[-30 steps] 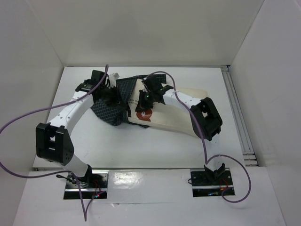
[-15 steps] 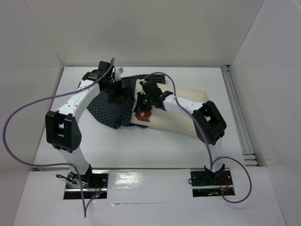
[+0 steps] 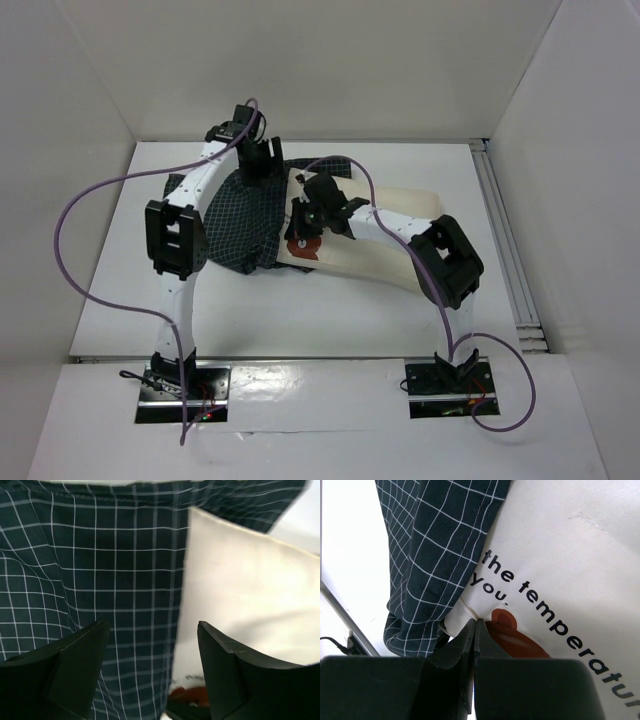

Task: Put the pillow into the pillowcase

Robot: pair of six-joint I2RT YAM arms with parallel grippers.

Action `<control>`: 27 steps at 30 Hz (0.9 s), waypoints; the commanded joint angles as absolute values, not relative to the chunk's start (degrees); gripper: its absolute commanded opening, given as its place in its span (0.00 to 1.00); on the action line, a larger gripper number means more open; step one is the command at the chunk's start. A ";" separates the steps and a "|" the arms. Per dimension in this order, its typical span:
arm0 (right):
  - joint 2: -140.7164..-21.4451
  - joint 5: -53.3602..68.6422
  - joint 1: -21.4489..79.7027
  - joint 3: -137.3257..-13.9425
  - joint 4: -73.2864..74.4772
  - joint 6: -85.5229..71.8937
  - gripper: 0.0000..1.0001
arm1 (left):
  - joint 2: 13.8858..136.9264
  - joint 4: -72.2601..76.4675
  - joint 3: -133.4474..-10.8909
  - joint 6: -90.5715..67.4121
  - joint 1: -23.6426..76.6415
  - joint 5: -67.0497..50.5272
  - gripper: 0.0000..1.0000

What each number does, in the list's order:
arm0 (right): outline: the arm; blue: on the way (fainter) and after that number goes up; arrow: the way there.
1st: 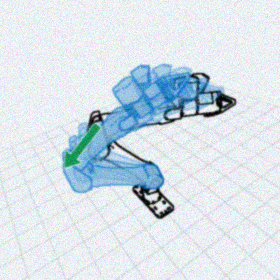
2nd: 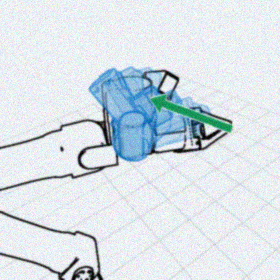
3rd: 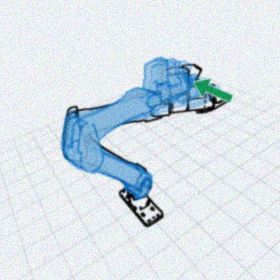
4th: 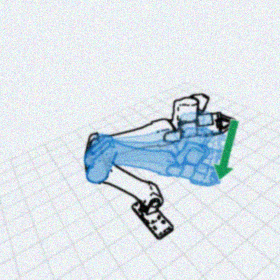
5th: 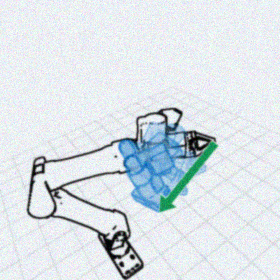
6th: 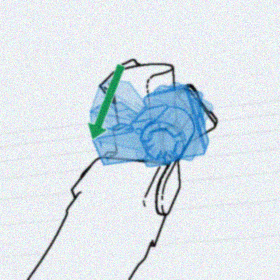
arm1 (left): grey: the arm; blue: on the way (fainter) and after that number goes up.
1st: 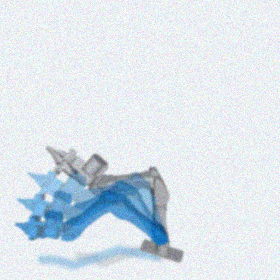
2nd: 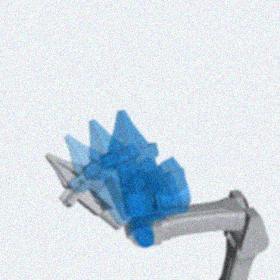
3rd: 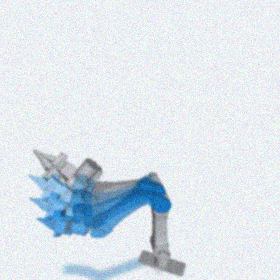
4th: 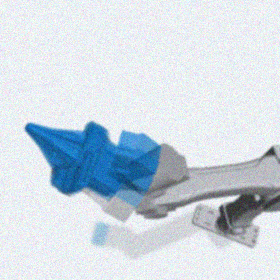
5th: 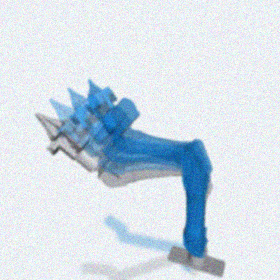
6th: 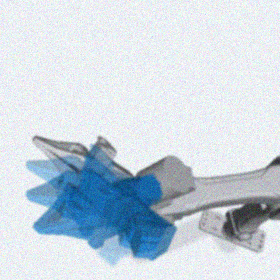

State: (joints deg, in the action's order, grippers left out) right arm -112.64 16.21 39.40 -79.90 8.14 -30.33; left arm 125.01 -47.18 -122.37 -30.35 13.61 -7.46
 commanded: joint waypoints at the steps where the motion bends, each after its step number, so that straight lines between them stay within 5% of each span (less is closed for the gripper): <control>1: -111.01 18.02 41.48 -79.98 9.14 -29.53 0.00 | 127.17 -47.99 -125.76 -31.82 14.94 -4.75 0.84; 11: -110.48 17.49 41.48 -78.93 9.67 -29.53 0.00 | 132.00 -46.58 -128.23 -29.27 17.40 -5.45 0.65; 19: -109.34 18.02 41.48 -78.40 9.67 -28.39 0.00 | 133.77 -46.58 -129.54 -29.79 17.40 -7.99 0.02; 27: -104.24 16.10 46.13 -77.69 4.67 -27.25 0.00 | 133.77 -43.77 -133.94 -29.79 17.93 -31.94 0.00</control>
State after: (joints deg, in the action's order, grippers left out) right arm -109.40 15.07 41.41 -77.71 7.03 -27.94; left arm 133.05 -46.46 -129.97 -30.09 16.88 -16.64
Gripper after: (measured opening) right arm 0.006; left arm 0.025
